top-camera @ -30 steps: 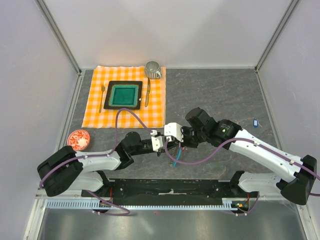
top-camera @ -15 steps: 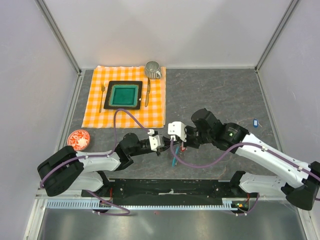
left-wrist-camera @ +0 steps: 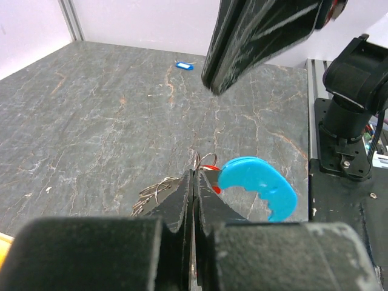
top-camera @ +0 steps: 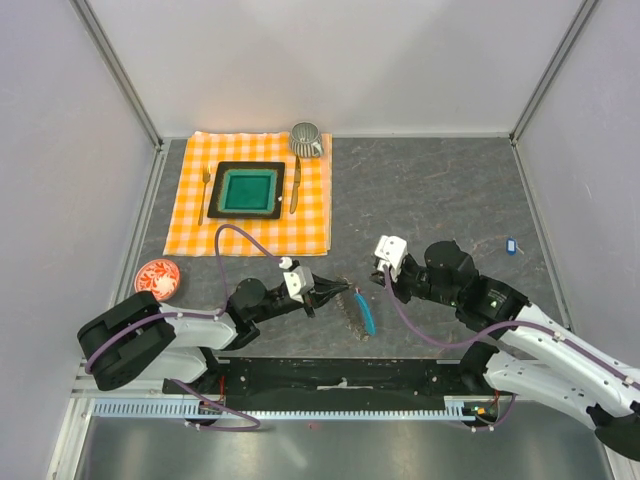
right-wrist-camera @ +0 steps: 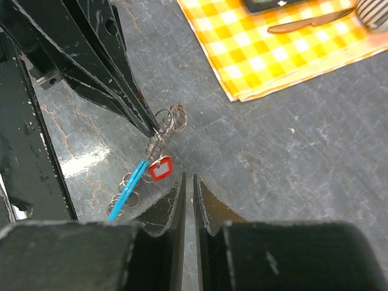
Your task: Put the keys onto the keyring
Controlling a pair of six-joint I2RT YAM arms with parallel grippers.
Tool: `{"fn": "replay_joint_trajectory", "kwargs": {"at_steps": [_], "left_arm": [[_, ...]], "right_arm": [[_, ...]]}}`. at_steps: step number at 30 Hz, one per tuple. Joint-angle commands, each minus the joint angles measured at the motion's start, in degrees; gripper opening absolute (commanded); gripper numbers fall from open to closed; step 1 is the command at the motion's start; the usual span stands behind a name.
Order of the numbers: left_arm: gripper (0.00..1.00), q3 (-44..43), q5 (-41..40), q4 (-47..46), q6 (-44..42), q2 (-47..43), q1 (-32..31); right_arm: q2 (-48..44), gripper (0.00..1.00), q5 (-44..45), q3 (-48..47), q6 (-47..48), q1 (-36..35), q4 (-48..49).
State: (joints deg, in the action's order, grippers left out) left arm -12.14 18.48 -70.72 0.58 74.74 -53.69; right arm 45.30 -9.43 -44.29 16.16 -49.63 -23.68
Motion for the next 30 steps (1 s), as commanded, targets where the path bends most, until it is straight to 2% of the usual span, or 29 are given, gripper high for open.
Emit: {"fn": "replay_joint_trajectory", "kwargs": {"at_steps": [1, 12, 30], "left_arm": [[0.02, -0.25, -0.46, -18.49, 2.85, -0.12, 0.08], [0.02, -1.04, -1.25, -18.49, 2.32, -0.30, 0.08], [0.02, -2.27, -3.01, -17.61, 2.76, -1.35, -0.01]], "right_arm": [[-1.00, 0.16, -4.89, 4.65, -7.63, 2.25, 9.35], [-0.56, 0.25, -9.81, 8.61, -10.36, 2.52, 16.21], [1.37, 0.26, -10.43, 10.19, -11.51, 2.52, 17.53]]}}
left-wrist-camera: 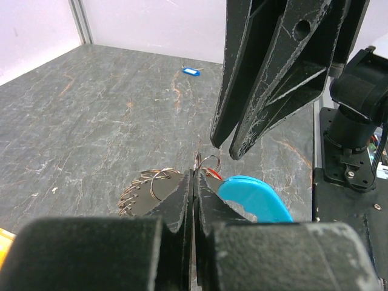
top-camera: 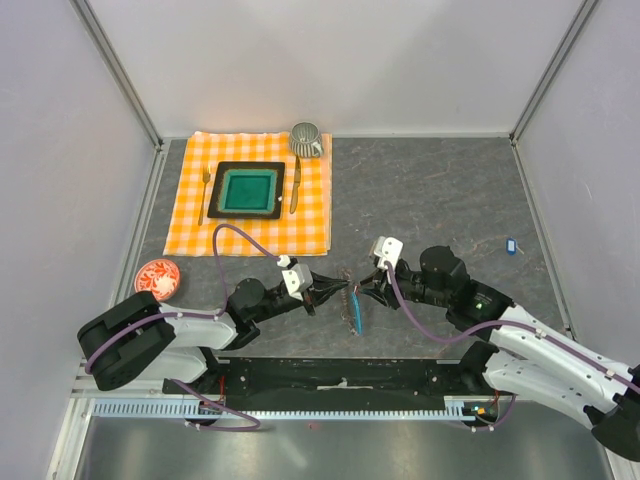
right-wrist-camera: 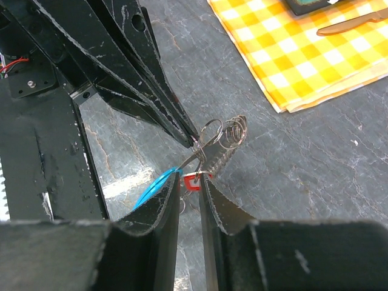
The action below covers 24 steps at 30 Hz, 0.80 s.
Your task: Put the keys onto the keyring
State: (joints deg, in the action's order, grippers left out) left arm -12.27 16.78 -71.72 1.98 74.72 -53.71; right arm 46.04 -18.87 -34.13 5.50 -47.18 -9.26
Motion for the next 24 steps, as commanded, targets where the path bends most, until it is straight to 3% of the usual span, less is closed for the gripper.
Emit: {"fn": "replay_joint_trajectory", "kwargs": {"at_steps": [1, 9, 12, 16, 24], "left_arm": [[0.02, -2.23, -1.31, -16.61, 1.36, -1.42, 0.01], [0.02, -2.23, -0.87, -16.52, 1.71, -1.86, 0.01], [0.02, -2.40, -1.13, -16.52, 1.71, -2.12, 0.01], [0.02, -2.49, -1.31, -16.69, 1.71, -2.38, 0.01], [0.02, -3.37, -1.22, -18.36, 1.71, -1.77, -0.08]], "right_arm": [[0.98, 0.26, -0.99, 0.03, -0.84, 0.07, 3.10], [2.03, 0.25, -0.11, 0.12, -0.66, 0.16, 4.07], [2.39, 0.18, -0.28, 0.20, -0.57, 0.07, 3.98], [3.00, 0.00, -1.60, 0.20, -0.75, 0.07, 3.90], [3.53, 0.00, -4.68, 0.03, -1.72, 0.07, 5.03]]}}
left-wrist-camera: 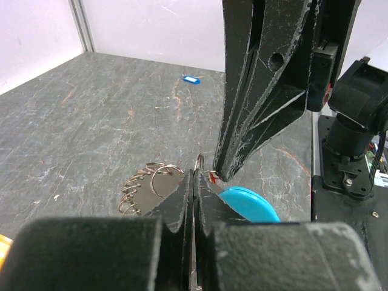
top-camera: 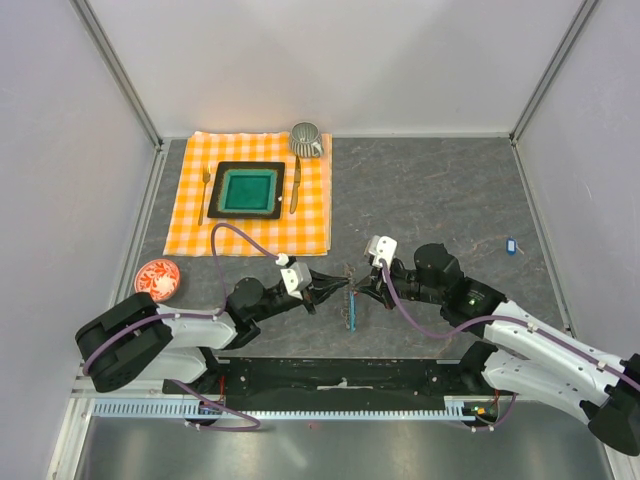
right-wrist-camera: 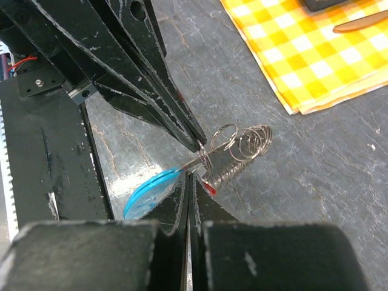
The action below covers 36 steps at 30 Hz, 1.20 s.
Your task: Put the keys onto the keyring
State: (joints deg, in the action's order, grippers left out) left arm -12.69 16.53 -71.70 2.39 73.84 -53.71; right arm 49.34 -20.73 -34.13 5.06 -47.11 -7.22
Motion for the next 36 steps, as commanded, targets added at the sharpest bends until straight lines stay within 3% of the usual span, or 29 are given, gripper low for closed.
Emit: {"fn": "replay_joint_trajectory", "kwargs": {"at_steps": [1, 11, 16, 21, 36], "left_arm": [[0.02, -3.04, -0.89, -18.91, 1.47, -0.29, -0.08], [0.02, -3.66, -0.36, -23.57, 3.50, 3.59, -0.87], [0.02, -1.82, -2.56, -23.57, 2.18, 2.36, -0.78], [0.02, -0.32, -3.62, -23.57, 1.47, -0.45, -0.78], [0.02, 0.21, -1.33, -23.48, 2.53, -2.30, -0.78]], "right_arm": [[0.40, 0.00, -3.08, 0.03, -1.37, 0.00, 3.70], [1.99, 0.00, -4.58, 2.14, -4.80, -0.08, 10.30], [-2.40, 0.18, -0.81, 1.79, -4.88, 0.09, 7.32], [-4.25, 0.24, -0.54, 0.29, -4.88, 3.78, 1.78], [-2.41, 0.28, -11.26, 1.52, -4.36, 7.21, 8.18]]}}
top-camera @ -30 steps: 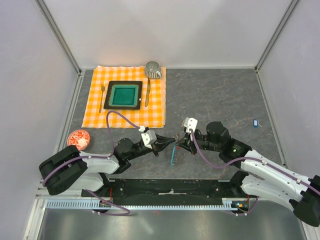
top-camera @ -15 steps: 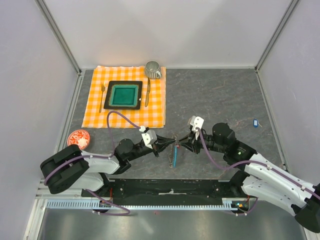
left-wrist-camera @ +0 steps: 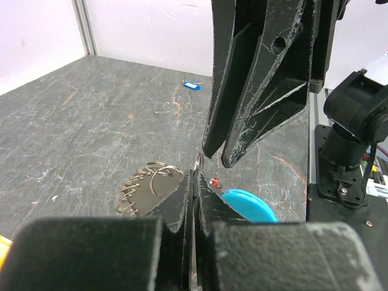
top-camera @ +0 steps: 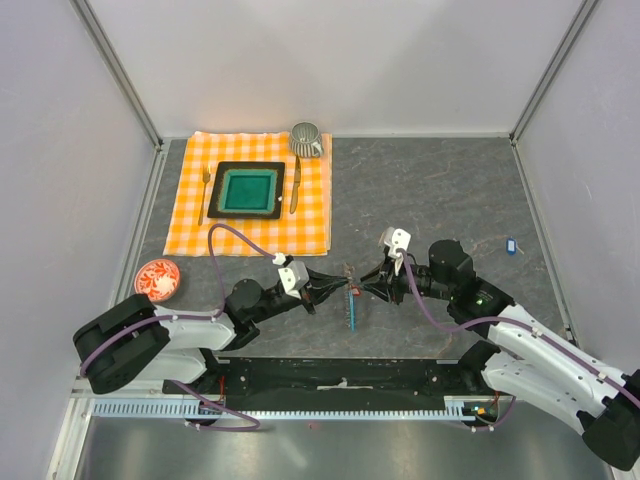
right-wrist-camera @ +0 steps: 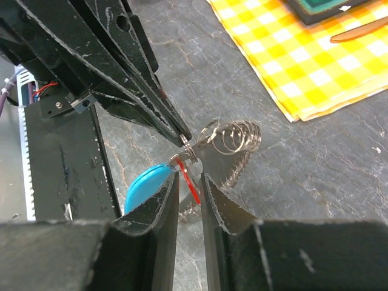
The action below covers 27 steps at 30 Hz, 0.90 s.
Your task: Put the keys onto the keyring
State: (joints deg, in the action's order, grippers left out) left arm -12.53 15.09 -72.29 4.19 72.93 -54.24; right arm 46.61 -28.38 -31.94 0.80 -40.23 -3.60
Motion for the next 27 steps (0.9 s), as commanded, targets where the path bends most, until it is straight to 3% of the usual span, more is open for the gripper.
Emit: {"fn": "replay_joint_trajectory", "kwargs": {"at_steps": [1, 22, 27], "left_arm": [[0.02, -0.12, 0.29, -22.98, 0.91, -1.30, -0.25], [0.02, -1.00, 2.05, -22.98, 1.79, -1.65, -0.25], [0.02, -0.91, 1.78, -22.98, 1.62, -1.82, -0.25]], "right_arm": [[0.41, 0.28, -3.87, -0.66, -0.09, 0.33, 4.82], [3.66, 0.25, -4.84, -0.31, -0.09, 0.41, 8.08], [4.10, 0.20, -5.37, 0.04, -0.27, 0.41, 8.69]]}}
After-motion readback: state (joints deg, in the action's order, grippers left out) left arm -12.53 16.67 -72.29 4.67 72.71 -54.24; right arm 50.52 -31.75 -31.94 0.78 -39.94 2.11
